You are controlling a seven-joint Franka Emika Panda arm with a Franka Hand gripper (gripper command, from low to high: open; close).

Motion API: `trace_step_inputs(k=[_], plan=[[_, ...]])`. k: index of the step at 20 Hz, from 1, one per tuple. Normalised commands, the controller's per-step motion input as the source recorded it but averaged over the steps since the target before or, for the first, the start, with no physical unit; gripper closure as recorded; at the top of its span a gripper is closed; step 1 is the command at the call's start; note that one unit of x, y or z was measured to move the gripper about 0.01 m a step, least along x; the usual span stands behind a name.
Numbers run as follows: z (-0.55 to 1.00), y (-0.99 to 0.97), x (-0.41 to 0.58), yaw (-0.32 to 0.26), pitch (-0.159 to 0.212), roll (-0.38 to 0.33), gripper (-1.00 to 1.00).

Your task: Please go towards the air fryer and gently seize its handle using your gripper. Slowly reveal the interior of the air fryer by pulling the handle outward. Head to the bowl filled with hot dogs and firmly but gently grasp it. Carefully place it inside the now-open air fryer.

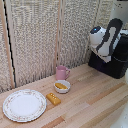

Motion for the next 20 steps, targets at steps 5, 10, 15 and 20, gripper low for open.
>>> trace_step_inputs(k=[5,10,15,20], plan=[[0.48,-0.11,0.0,0.101,0.154,0.193,1.0],[0.3,0.07,0.047,0.093,0.157,0.247,1.0],[0.14,0.7,0.184,0.024,0.127,0.239,1.0],[0.0,0.87,0.17,0.003,0.077,0.188,1.0]])
